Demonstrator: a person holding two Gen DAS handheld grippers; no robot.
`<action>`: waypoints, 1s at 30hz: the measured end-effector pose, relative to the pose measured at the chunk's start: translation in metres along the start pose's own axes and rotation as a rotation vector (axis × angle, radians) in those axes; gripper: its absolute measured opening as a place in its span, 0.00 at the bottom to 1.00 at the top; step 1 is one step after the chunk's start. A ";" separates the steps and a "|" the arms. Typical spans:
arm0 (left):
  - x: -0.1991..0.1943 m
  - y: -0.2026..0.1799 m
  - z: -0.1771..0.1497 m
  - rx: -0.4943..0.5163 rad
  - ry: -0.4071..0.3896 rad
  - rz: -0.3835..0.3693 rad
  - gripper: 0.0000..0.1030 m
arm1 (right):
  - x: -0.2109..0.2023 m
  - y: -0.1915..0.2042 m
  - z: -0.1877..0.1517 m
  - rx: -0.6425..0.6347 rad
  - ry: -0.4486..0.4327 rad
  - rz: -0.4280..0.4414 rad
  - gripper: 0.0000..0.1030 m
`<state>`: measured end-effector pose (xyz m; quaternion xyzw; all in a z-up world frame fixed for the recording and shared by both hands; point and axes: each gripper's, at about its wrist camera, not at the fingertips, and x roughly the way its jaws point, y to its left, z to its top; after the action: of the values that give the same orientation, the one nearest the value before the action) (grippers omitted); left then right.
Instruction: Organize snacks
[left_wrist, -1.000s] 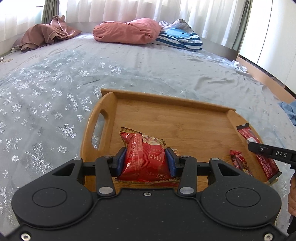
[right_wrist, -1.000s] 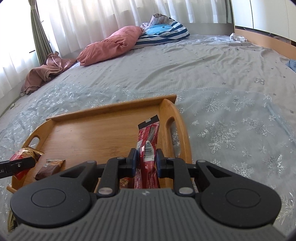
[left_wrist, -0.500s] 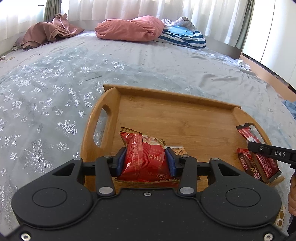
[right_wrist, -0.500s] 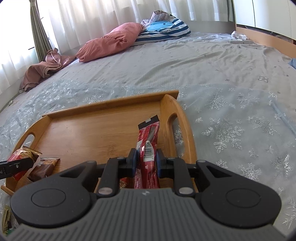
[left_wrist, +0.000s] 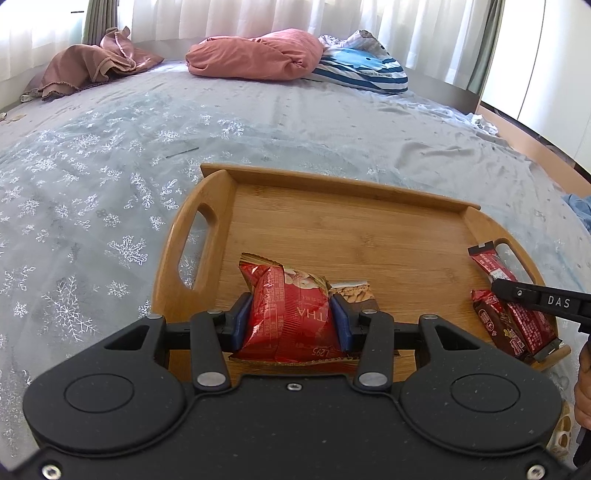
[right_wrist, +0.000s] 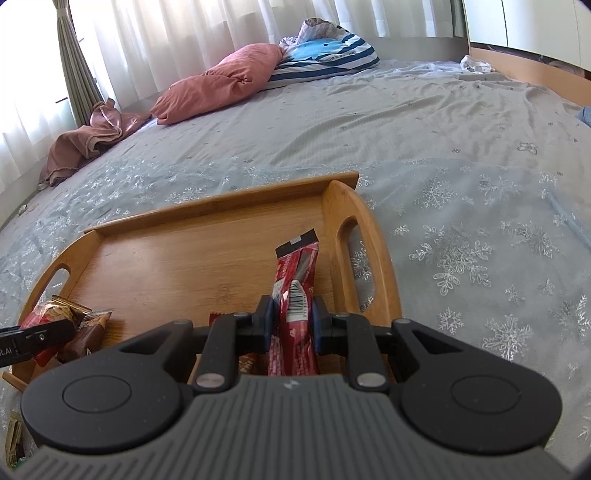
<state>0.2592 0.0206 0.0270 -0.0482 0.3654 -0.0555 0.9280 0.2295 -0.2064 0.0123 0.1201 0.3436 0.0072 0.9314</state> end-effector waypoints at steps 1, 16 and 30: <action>0.000 0.000 0.000 -0.001 0.001 0.000 0.42 | 0.000 0.000 0.000 -0.001 0.001 0.001 0.24; 0.002 0.006 0.000 -0.011 -0.003 0.019 0.50 | -0.002 0.004 -0.001 -0.006 -0.002 0.008 0.35; -0.019 0.010 0.000 0.017 -0.037 0.034 0.83 | -0.028 0.014 -0.002 -0.056 -0.041 0.019 0.59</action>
<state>0.2458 0.0333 0.0382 -0.0351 0.3486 -0.0418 0.9357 0.2081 -0.1952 0.0315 0.0973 0.3228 0.0231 0.9412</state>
